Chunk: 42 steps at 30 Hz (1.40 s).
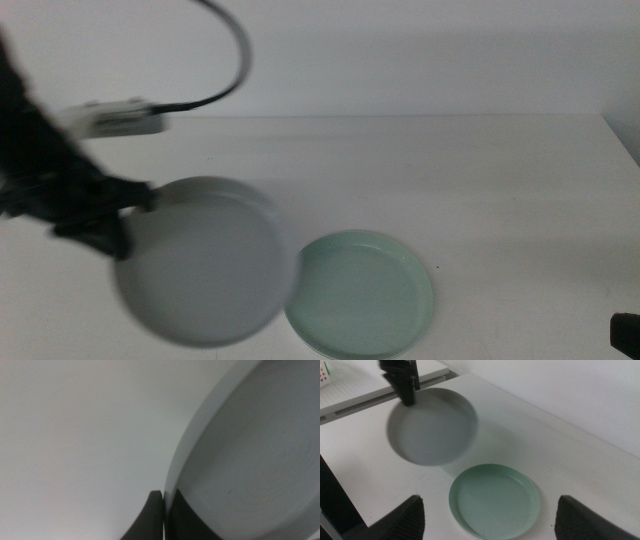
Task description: Stack the three bowls on top of each other.
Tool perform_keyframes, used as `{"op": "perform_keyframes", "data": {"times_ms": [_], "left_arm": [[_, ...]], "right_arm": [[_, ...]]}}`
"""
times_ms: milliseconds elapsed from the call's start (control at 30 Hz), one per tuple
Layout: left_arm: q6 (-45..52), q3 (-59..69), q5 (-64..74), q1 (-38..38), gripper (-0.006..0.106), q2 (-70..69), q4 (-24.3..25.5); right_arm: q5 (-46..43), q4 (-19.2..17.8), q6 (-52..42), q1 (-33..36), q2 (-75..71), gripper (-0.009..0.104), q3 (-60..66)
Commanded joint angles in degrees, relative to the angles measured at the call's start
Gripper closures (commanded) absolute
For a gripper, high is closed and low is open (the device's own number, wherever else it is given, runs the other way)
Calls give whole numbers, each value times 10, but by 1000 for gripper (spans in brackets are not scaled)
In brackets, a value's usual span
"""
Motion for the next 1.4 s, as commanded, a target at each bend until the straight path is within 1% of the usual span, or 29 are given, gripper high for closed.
{"op": "perform_keyframes", "data": {"times_ms": [0, 167, 300, 500, 633, 700, 800, 867, 967, 1000, 1067, 1133, 1167, 1233, 1367], "left_arm": [[-32, -46, 53, -50, 105, 6, -21], [-68, -117, 24, -149, 105, 82, -21], [-82, -165, 11, -196, 105, 147, -23], [-82, -216, -20, -224, 105, 220, -35], [-78, -220, -48, -225, 105, 241, -45], [-76, -220, -61, -225, 103, 244, -46], [-52, -220, -66, -225, 94, 243, -47], [-43, -220, -65, -225, 82, 238, -49], [-38, -220, -58, -223, 57, 227, -41], [-38, -220, -56, -222, 49, 221, -31], [-40, -220, -55, -222, 29, 205, -12], [-44, -220, -59, -221, 12, 182, 7], [-52, -220, -61, -217, 10, 170, 9], [-56, -220, -69, -215, 10, 145, 12], [-56, -220, -111, -215, 11, 90, 47]], "right_arm": [[-40, 9, -7, 1, 6, 27, -13], [-40, 9, -7, 1, 6, 27, -13], [-40, 9, -7, 1, 6, 27, -13], [-40, 9, -7, 1, 6, 27, -13], [-40, 9, -7, 1, 6, 27, -13], [-40, 9, -7, 1, 6, 27, -13], [-40, 9, -7, 1, 6, 27, -13], [-40, 9, -7, 1, 6, 27, -13], [-40, 9, -7, 1, 6, 27, -13], [-40, 9, -7, 1, 6, 27, -13], [-40, 9, -7, 1, 6, 27, -13], [-40, 9, -7, 1, 6, 27, -13], [-40, 9, -7, 1, 6, 27, -13], [-40, 9, -7, 1, 6, 27, -13], [-40, 9, -7, 1, 6, 27, -13]]}}
